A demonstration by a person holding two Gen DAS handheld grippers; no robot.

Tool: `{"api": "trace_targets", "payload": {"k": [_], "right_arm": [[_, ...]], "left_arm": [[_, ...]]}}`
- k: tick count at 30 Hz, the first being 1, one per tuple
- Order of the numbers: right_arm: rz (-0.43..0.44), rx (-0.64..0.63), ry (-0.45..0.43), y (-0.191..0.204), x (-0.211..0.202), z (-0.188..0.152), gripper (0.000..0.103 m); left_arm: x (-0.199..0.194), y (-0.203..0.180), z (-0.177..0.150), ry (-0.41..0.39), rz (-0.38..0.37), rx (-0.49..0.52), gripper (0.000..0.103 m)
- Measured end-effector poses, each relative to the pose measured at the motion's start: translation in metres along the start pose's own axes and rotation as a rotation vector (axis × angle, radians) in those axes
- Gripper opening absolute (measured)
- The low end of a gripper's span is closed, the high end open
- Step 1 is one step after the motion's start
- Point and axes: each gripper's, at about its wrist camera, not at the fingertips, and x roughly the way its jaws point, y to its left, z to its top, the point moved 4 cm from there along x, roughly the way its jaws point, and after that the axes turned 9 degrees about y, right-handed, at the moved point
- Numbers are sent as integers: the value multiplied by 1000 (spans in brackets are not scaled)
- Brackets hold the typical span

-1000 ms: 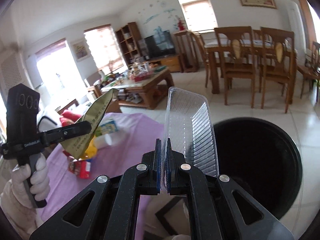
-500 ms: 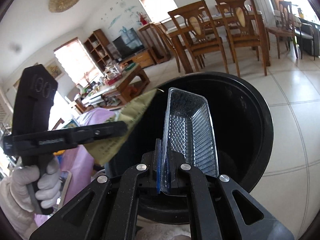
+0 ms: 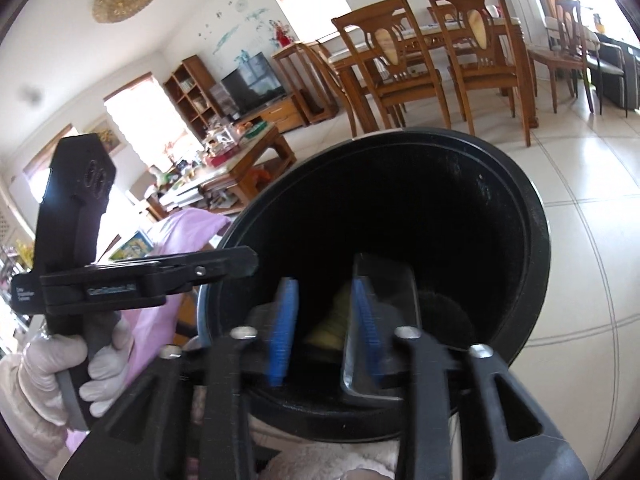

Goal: Collect trash
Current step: 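Carry both items over the black bin and open both tools to drop them, then grasp the white milk carton with left tool while right tool grasps yellow wrapper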

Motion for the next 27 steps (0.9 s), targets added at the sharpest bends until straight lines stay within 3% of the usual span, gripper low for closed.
{"api": "trace_targets", "payload": {"k": [4,9,11,13,21,24,27], "right_arm": [[-5,-5,-15,10,-4,1,51],[-3,-23,-46,34,-6,9,73],[2,-36,-54,48,-4,13,78],[12,-59,-57,69,-2,16,85],[72,-214,-17,173,28,28,88],[114,-291,16,221,45,28,88],[145,-375,60,270,64,27,88]], "left_arm": [[-22,-1,-6,-43,0,3,74],[-66,12,-27,-122,50,29,76],[-85,23,-37,-164,83,26,90],[-105,35,-44,-212,120,19,90],[-185,128,-82,-339,253,-75,90],[-206,182,-84,-342,294,-146,90],[-210,226,-74,-296,331,-175,90]]}}
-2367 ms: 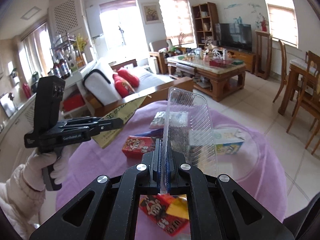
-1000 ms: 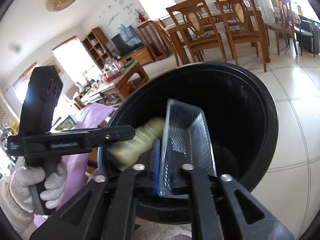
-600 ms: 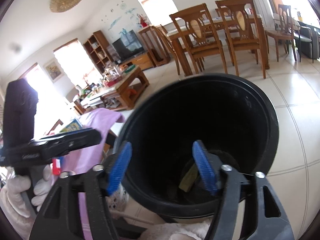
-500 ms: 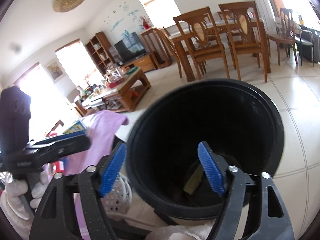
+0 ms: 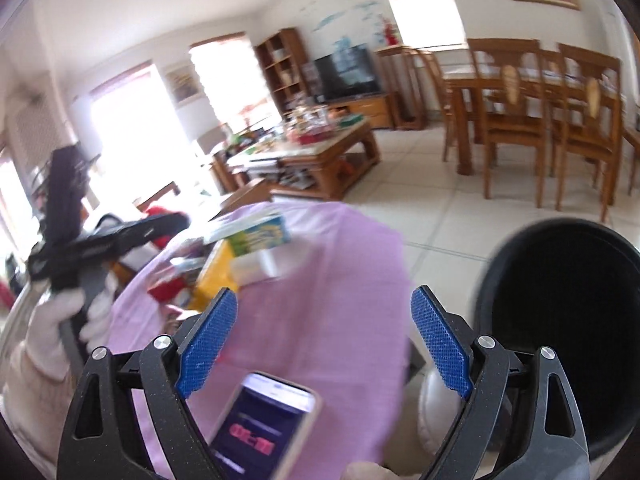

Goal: Collect trash
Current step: 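Grasp the white milk carton with left tool while right tool grasps yellow wrapper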

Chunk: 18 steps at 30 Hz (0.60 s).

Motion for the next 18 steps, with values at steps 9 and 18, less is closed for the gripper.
{"api": "trace_targets", "payload": {"k": [9,18], "right_arm": [[44,-194,171,93,100,22,87],[-1,-294,296,119,164,37,58]], "left_arm": [[80,18,24,163,126,203,90],[113,23,12,254,83,217,63]]}}
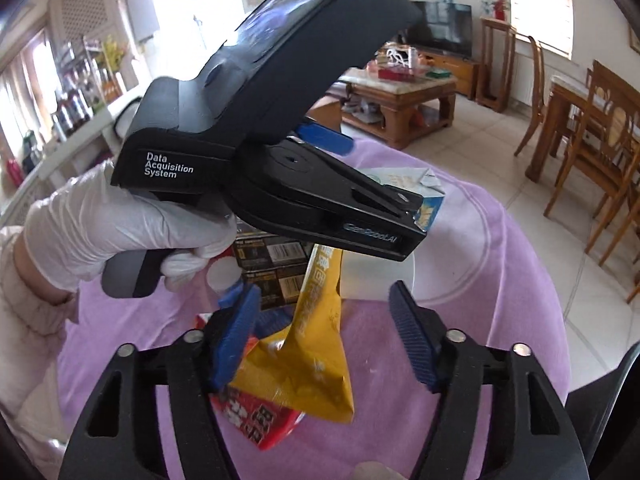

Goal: Collect trash
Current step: 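Grasp the white milk carton with left tool while right tool grasps yellow wrapper, then move both items over the black bin and open both tools to release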

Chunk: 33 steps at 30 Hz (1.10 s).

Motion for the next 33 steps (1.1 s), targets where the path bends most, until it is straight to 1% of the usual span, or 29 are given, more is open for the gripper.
{"api": "trace_targets", "payload": {"k": [1,2,3,4,5,7,8,11,14,17,19,22,24,26,27,31,33], "right_arm": [[3,-1,13,-1,5,0,56],[4,0,24,-1,9,0,50],[1,0,30,0,13,2,38],[-3,-4,37,0,16,2,31],[-3,-7,40,1,19,0,16],[-28,-12,36,1,21,-1,12],[-32,-15,33,2,21,-3,10],[-18,-4,16,-1,14,-8,8],[-13,7,-13,-8,0,-14,8],[9,14,-49,-13,-20,-21,8],[31,30,-88,-19,-40,-28,8],[67,86,-159,-34,-70,-40,8],[72,138,-214,-45,-91,-48,8],[61,201,-277,-61,-113,-61,8],[53,233,-308,-68,-124,-69,8],[-14,379,-432,-111,-172,-115,8],[-43,437,-475,-132,-190,-137,8]], "left_arm": [[3,2,-1,13,-15,-5,60],[6,2,-8,18,-28,-7,58],[6,4,-11,16,-31,-5,58],[6,5,-13,11,-29,-4,54],[6,6,-15,7,-30,-6,45],[3,8,-15,-2,-43,-30,41],[2,11,-16,-8,-49,-46,40],[-5,16,-17,-46,-60,-88,39],[-24,20,-14,-112,-68,-132,39],[-51,27,-12,-194,-62,-186,39],[-76,28,-13,-262,-66,-221,39],[-103,20,-14,-320,-81,-228,39],[-120,4,-17,-358,-86,-212,40],[-128,-12,-17,-373,-96,-188,40],[-133,-28,-17,-383,-111,-169,40],[-142,-78,-13,-407,-149,-109,40],[-144,-111,-9,-413,-182,-67,40]]}}
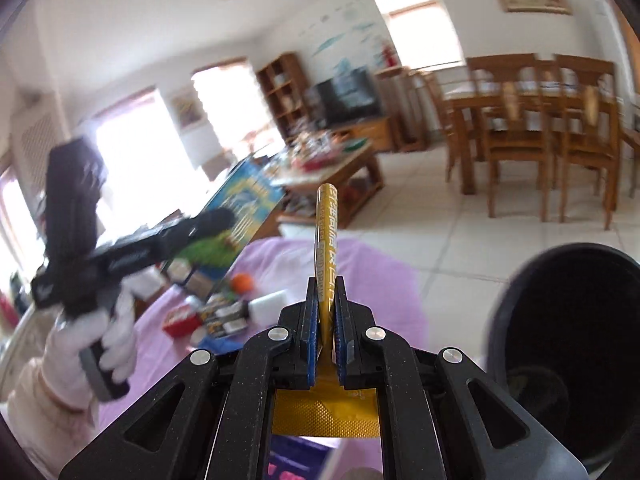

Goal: Collect trash
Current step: 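Move both items over the black bin and open both tools to release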

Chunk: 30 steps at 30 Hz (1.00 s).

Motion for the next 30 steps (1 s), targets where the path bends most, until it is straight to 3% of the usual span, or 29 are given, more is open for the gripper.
{"api": "trace_targets", "payload": {"k": [8,13,22,30], "right_arm": [[-107,165,-84,-106,-68,-23,8],[-148,243,-80,-159,-88,-49,8],[-176,315,-60,-201,-79,-82,8],[-185,353,-50,-218,-72,-88,8]], "left_arm": [[44,-123,-3,37,-136,152,40],[79,-171,-15,85,-180,211,40],[123,-200,-29,170,-190,236,40],[149,-213,-33,230,-177,261,41]]}}
